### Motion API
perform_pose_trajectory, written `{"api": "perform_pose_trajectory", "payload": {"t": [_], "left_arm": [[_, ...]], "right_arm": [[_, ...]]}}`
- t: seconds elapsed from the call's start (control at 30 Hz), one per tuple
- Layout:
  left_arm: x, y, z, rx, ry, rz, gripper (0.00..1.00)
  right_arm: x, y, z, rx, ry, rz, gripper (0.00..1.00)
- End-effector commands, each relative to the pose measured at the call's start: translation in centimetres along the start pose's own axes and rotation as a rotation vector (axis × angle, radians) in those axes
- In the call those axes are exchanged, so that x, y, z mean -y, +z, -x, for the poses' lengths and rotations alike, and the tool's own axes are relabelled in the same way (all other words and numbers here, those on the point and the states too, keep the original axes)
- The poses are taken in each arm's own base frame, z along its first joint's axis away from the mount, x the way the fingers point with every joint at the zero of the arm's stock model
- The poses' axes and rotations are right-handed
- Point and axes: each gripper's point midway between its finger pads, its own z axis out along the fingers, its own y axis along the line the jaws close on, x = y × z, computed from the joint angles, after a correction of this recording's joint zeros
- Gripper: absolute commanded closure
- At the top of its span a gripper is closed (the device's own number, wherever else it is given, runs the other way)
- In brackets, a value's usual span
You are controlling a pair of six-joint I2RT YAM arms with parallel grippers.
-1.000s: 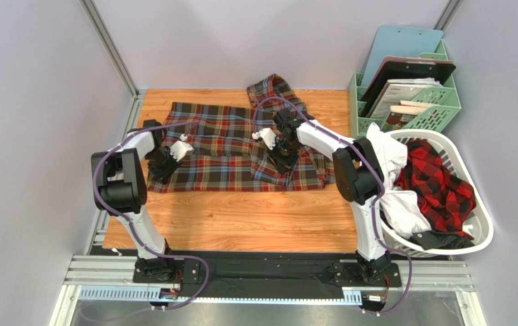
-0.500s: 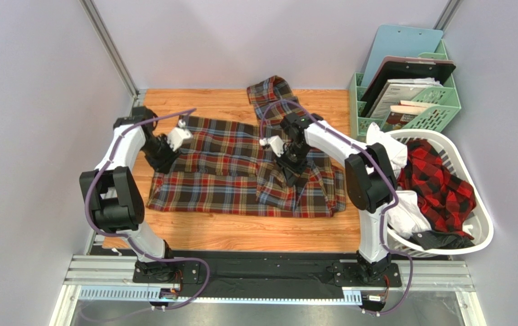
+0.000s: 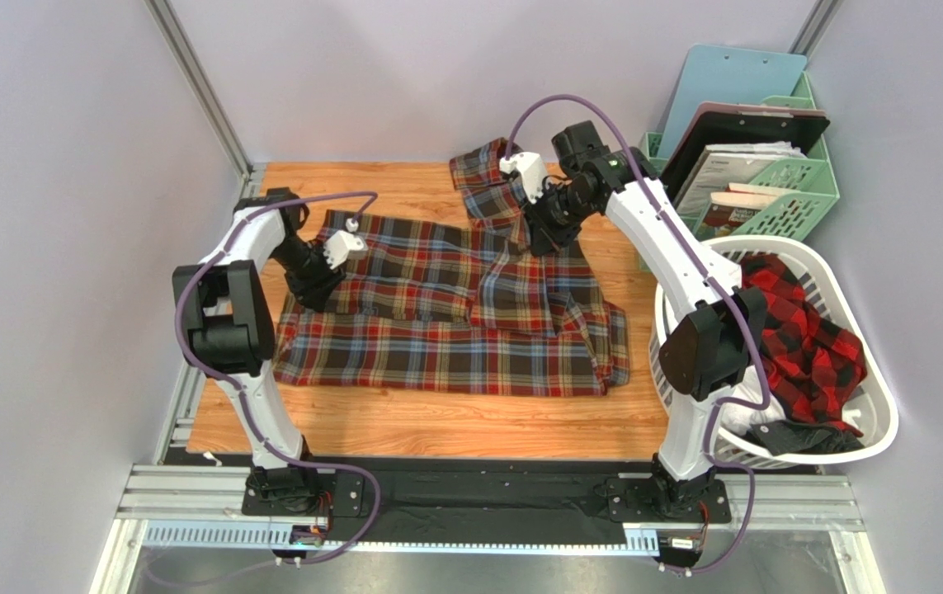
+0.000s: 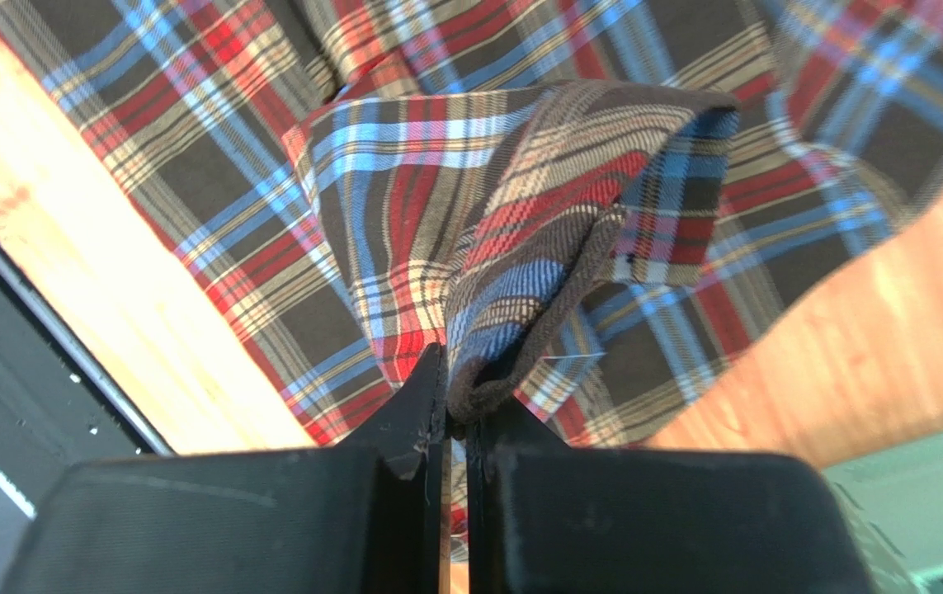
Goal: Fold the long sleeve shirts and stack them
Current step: Fold the shirt
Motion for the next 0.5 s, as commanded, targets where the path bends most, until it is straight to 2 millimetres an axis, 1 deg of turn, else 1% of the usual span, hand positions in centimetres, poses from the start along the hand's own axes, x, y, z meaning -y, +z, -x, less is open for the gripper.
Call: {"api": "perform_pose_trajectory", "payload": {"t": [0.0,0.1,0.17,0.3,0.33,0.37,0.4,0.47], "left_arm": [[-0.4,0.8,-0.2,-0.031,0.07,0.001,0.48],[-0.7,1.4,-0.8,-0.056,0.087,0.012,0.48],[-0.6,1.9,-1.3,-0.086,0.104,0.004,0.48],[0.0,2.1,-2.0,-0.113,0.123,-0.016,0.53],[0.1,2.1,-1.9,-0.11,0.124,-0.019,0.59],[0.3,1.8,-1.8,-0.107,0.125,-0.018,0.64],[0.3,1.7,-1.8,-0.106,0.127,-0.019,0.72],[0.5,1.4,-1.7,-0.101,0.127,-0.019,0.81]], "right_arm": [[0.6,-1.9,1.7,0.037,-0.011,-0.04,1.0],[0.7,-2.0,2.0,0.043,-0.014,-0.042,1.0],[0.7,-2.5,2.5,0.059,-0.022,-0.053,1.0],[1.2,-3.4,3.2,0.081,-0.033,-0.08,1.0],[1.3,-3.6,3.4,0.086,-0.036,-0.088,1.0],[1.5,-3.9,3.7,0.098,-0.04,-0.098,1.0],[1.6,-4.1,3.8,0.102,-0.04,-0.104,1.0],[1.8,-4.6,4.2,0.117,-0.043,-0.112,1.0]]}}
